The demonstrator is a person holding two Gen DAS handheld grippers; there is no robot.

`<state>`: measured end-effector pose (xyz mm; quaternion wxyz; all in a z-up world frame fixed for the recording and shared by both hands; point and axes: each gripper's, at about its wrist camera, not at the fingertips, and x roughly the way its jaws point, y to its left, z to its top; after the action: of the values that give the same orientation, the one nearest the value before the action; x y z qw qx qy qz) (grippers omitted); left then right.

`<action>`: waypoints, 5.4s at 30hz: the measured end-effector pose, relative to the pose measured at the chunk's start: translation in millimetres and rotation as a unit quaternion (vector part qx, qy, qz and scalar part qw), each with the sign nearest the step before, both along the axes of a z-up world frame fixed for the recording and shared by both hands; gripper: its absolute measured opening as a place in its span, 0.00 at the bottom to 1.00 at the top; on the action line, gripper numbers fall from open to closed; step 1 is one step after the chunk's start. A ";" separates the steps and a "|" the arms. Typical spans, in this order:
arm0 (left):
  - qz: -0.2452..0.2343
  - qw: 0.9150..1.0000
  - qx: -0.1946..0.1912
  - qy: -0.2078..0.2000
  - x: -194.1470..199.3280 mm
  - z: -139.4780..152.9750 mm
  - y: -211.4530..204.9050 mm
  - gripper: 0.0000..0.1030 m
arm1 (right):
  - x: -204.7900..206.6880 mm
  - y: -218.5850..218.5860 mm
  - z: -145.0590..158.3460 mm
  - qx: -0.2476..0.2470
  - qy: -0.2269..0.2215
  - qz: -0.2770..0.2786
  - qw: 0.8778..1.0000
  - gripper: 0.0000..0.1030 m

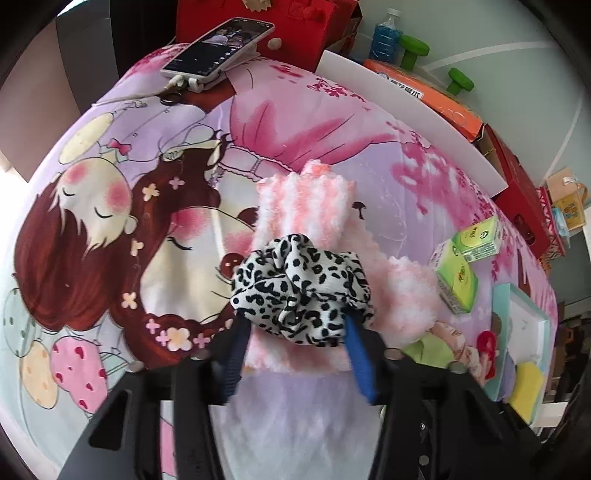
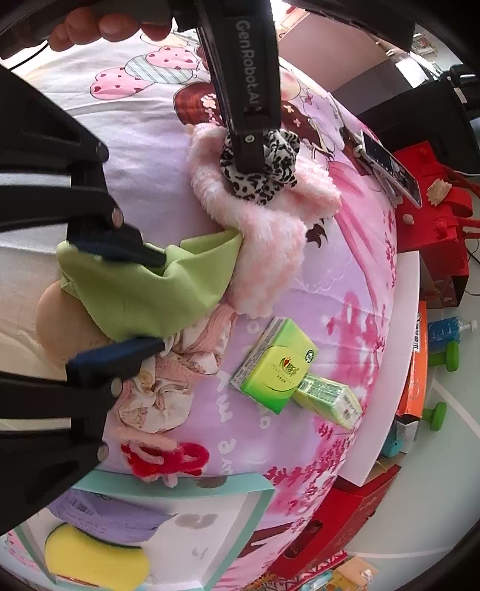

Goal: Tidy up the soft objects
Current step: 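Grasp the light green cloth with the right tool while the left tool grasps the leopard-print scrunchie, then carry the scrunchie with the left tool while the right tool carries the green cloth into the tray, releasing both, then withdraw both open tools from the tray toward the remaining bed items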

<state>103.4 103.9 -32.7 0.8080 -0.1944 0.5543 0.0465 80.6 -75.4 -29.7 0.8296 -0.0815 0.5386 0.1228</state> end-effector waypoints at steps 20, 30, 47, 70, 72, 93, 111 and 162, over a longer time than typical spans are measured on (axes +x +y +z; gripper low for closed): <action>-0.011 0.999 0.013 -0.029 -2.8 13.6 -3.1 0.18 | -1.6 -11.3 14.0 0.025 -0.016 -0.008 1.000 0.07; -0.014 0.997 0.028 -0.069 -14.4 45.1 -5.7 0.17 | -8.0 -23.9 45.0 0.040 -0.055 -0.021 0.997 0.07; -0.033 0.985 0.057 -0.160 -37.3 109.8 -28.4 0.17 | -13.6 -74.6 93.7 0.060 -0.115 -0.079 0.988 0.07; -0.190 0.969 0.049 -0.149 -18.6 99.1 -174.4 0.17 | -10.9 -257.7 88.2 0.064 -0.115 -0.284 0.950 0.07; -0.203 0.967 0.045 -0.147 -17.0 97.6 -188.2 0.17 | -11.9 -268.9 88.6 0.060 -0.117 -0.298 0.945 0.07; -0.285 0.950 0.055 -0.118 13.4 57.2 -286.3 0.17 | -2.2 -317.3 85.8 0.020 -0.144 -0.343 0.928 0.07; -0.291 0.951 0.056 -0.083 25.2 21.9 -293.9 0.17 | 15.4 -319.7 35.8 -0.001 -0.077 -0.347 0.935 0.07; -0.222 0.963 0.123 -0.084 21.6 53.0 -263.0 0.95 | -0.4 -310.8 68.1 -0.011 -0.038 -0.325 0.945 1.00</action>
<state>125.0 -159.1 20.3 0.8595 0.0314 0.5033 -0.0832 80.2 -386.2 38.5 0.8436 0.0841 0.5050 -0.1621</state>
